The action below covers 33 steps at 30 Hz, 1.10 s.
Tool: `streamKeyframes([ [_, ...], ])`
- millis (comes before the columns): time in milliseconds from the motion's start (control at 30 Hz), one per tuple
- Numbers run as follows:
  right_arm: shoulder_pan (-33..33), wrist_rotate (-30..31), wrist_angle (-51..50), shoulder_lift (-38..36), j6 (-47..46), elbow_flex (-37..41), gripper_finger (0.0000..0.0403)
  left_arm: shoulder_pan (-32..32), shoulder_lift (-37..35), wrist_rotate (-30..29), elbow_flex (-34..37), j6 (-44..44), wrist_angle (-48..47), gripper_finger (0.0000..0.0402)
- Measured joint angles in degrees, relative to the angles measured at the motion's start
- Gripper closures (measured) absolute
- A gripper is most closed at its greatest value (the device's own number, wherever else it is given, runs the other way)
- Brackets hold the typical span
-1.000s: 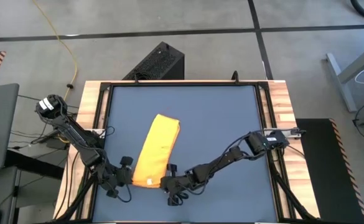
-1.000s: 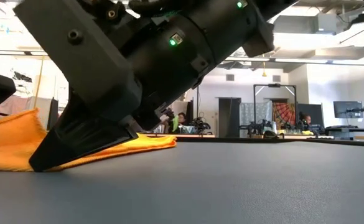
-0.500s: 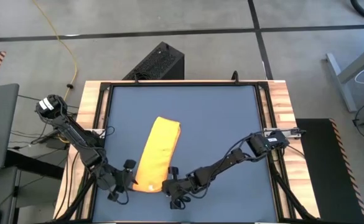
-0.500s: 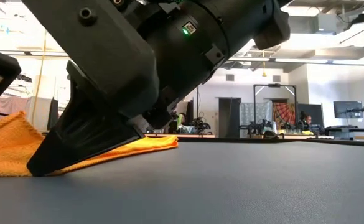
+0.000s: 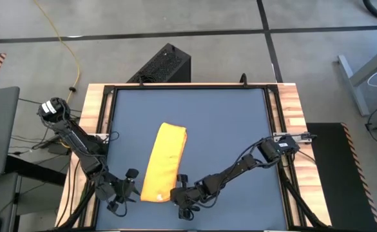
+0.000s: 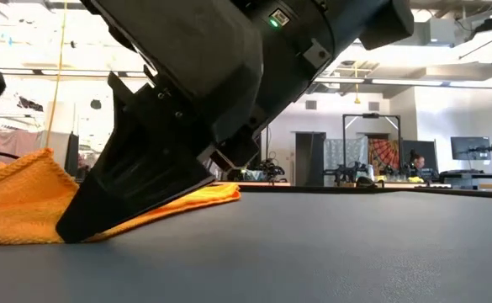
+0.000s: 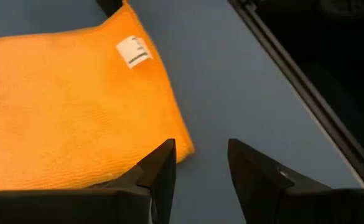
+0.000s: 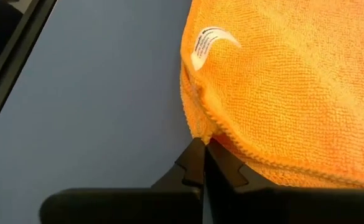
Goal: Roll towel
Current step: Roll the yellow microfiber cloth on the table
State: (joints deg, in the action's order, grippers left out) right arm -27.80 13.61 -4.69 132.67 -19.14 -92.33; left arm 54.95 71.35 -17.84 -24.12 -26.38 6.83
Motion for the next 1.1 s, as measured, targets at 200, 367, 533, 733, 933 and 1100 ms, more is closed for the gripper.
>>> streamKeyframes([
  [200, -0.6, 0.2, -0.6, 0.0, -1.9, 0.0, 0.0362, 2.5, 0.0, -3.1, 0.0, -0.4, 0.2, 0.0267],
  [367, -1.5, 0.2, -2.1, -0.1, -4.5, 0.0, 0.0358, 4.2, 0.0, -4.2, 0.0, -2.1, 0.2, 0.0267],
  [533, -2.5, 1.2, -2.4, -0.1, -4.9, 0.0, 0.0358, 6.3, 0.0, -7.1, 0.0, -1.9, 0.5, 0.0267],
  [733, -3.9, 2.0, -2.6, -0.1, -4.9, 0.0, 0.0358, 9.5, 0.0, -7.6, 0.0, -0.2, 0.9, 0.0267],
  [933, -5.1, 4.4, -2.8, 0.0, -4.9, -0.2, 0.0358, 11.1, 0.0, -9.9, 0.0, 1.2, 0.9, 0.0267],
  [1100, -5.7, 5.8, -3.3, 0.2, -1.3, -1.4, 0.0347, 11.0, 0.0, -13.9, 0.0, 5.4, 1.0, 0.0266],
])
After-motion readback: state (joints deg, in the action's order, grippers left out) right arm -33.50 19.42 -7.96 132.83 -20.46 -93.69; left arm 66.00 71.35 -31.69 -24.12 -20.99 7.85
